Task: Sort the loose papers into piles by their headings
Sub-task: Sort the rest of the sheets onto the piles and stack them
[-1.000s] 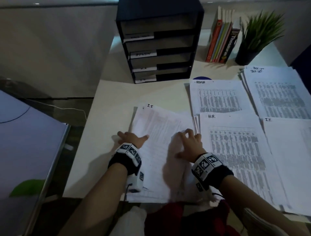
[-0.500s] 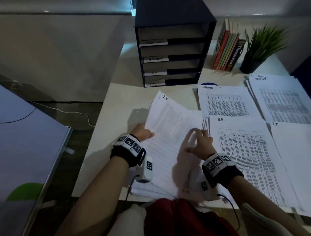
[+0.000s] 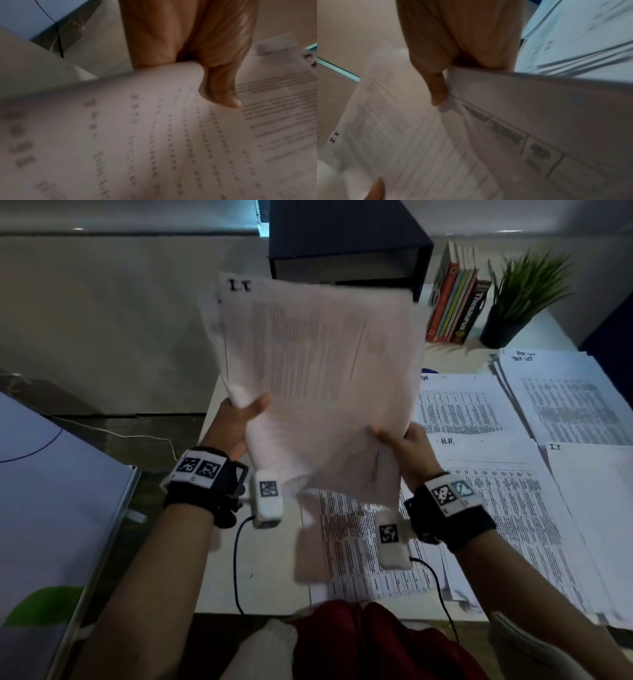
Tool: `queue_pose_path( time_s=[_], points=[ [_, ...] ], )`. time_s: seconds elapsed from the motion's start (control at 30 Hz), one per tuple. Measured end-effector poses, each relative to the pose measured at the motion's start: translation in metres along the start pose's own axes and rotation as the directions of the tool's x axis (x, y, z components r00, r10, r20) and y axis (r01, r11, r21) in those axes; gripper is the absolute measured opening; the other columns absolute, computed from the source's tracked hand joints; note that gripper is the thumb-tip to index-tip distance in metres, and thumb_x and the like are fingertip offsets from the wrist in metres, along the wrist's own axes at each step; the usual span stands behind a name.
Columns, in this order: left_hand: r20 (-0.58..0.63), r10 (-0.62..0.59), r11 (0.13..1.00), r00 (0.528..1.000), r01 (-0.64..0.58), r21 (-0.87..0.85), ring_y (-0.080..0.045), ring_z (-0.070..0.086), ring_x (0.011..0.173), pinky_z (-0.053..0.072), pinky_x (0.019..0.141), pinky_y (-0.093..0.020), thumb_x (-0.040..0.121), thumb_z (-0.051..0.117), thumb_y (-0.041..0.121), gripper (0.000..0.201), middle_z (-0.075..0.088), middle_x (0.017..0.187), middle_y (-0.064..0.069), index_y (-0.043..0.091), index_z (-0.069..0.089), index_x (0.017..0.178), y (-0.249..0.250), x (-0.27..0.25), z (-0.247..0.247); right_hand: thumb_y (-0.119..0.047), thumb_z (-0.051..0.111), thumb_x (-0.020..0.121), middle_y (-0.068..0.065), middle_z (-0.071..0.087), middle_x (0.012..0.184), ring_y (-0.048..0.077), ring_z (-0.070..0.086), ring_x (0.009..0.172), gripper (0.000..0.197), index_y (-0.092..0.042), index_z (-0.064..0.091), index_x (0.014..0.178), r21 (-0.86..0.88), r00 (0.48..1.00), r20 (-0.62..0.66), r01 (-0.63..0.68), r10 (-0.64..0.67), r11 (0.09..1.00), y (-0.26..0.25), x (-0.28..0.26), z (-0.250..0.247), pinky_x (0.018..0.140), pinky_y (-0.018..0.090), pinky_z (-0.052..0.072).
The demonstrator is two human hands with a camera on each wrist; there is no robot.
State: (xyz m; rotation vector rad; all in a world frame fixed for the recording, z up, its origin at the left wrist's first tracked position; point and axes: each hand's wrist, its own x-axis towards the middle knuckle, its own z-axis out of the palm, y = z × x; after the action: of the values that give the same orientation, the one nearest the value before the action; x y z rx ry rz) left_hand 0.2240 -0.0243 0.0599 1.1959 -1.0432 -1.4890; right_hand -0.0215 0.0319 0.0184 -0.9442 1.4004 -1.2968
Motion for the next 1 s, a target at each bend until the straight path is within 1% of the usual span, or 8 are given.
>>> queue_pose_path(
  time_s=[0.2,0.3,0.37,0.53,0.7,0.83,0.93,1.0],
  points=[
    [-0.081,0.209,0.978,0.974,-0.208,0.029,0.000,0.065,0.078,0.052,0.075,-0.021,0.042,0.087,0.042,0.058,0.070,0.078,0.014,0.020,0.059,0.088,0.037,0.001,0.024,-0.017,0.068,0.069,-0.013,0.070,0.071,0.002,0.063,0.070,0.016,-0.014,0.062,0.084,0.096,0.945,-0.139,0.309,-0.295,0.946,-0.058,-0.005,-0.003,0.066,0.019,0.050],
    [-0.126,0.279,0.957,0.952,-0.264,0.121,0.009,0.057,0.079,0.044,0.073,-0.007,0.072,0.074,0.025,0.041,0.057,0.091,0.013,0.015,0.051,0.104,0.030,0.005,0.028,-0.013,0.066,0.070,-0.019,0.069,0.071,-0.004,0.062,0.071,0.020,-0.013,0.059,0.089,0.097,0.931,-0.141,0.350,-0.335,0.932,-0.061,-0.010,-0.005,0.066,0.014,0.048],
    [-0.146,0.303,0.932,0.942,-0.261,0.253,-0.002,0.055,0.094,0.039,0.074,-0.001,0.081,0.066,0.015,0.047,0.054,0.107,0.001,0.002,0.045,0.121,0.015,0.010,0.027,-0.011,0.067,0.067,-0.020,0.070,0.074,-0.004,0.064,0.073,0.028,-0.016,0.058,0.093,0.074,0.947,-0.101,0.314,-0.306,0.947,-0.050,-0.011,-0.003,0.066,0.013,0.049],
    [-0.098,0.175,0.966,0.980,-0.152,0.209,-0.021,0.051,0.116,0.041,0.101,-0.031,0.042,0.075,0.072,0.119,0.052,0.128,-0.012,-0.001,0.042,0.130,-0.017,0.009,0.030,-0.017,0.076,0.070,-0.008,0.071,0.087,0.005,0.068,0.082,0.044,0.001,0.061,0.106,0.030,0.974,-0.102,0.207,-0.203,0.978,-0.024,-0.007,0.005,0.069,0.014,0.050],
    [-0.144,0.190,0.981,0.971,-0.180,0.077,-0.015,0.063,0.092,0.052,0.089,-0.029,0.080,0.068,0.006,0.038,0.063,0.106,-0.007,0.003,0.055,0.115,-0.005,0.009,0.042,-0.019,0.064,0.072,0.005,0.064,0.084,0.000,0.060,0.068,0.024,-0.012,0.059,0.094,-0.089,0.901,-0.275,0.325,-0.336,0.942,-0.044,0.002,0.007,0.065,0.016,0.049],
    [-0.107,0.129,0.986,0.986,-0.116,0.120,-0.021,0.061,0.090,0.050,0.085,-0.035,0.079,0.070,0.023,0.024,0.064,0.098,-0.009,0.012,0.057,0.096,-0.025,0.018,0.043,-0.013,0.056,0.079,-0.004,0.055,0.074,0.001,0.051,0.068,0.010,-0.015,0.054,0.089,-0.299,0.866,-0.257,0.350,-0.429,0.888,-0.050,0.008,-0.009,0.065,0.020,0.044],
    [-0.130,-0.033,0.942,0.991,0.074,0.328,-0.019,0.052,0.072,0.042,0.073,-0.032,0.071,0.065,0.049,0.038,0.056,0.073,-0.007,0.014,0.051,0.069,-0.061,0.019,0.038,-0.018,0.051,0.075,0.006,0.051,0.069,0.016,0.045,0.068,0.012,-0.009,0.055,0.082,-0.401,0.910,-0.288,0.169,-0.299,0.900,-0.019,0.006,-0.022,0.062,0.029,0.035],
    [-0.166,-0.160,0.861,0.973,0.219,0.459,-0.025,0.056,0.079,0.043,0.080,-0.030,0.080,0.061,0.048,0.041,0.059,0.076,-0.011,0.009,0.056,0.069,-0.080,0.016,0.037,-0.020,0.049,0.076,0.011,0.051,0.070,0.019,0.045,0.069,0.019,-0.003,0.057,0.082,-0.485,0.934,-0.294,0.036,-0.202,0.874,0.007,-0.001,-0.031,0.059,0.028,0.029]
  ],
)
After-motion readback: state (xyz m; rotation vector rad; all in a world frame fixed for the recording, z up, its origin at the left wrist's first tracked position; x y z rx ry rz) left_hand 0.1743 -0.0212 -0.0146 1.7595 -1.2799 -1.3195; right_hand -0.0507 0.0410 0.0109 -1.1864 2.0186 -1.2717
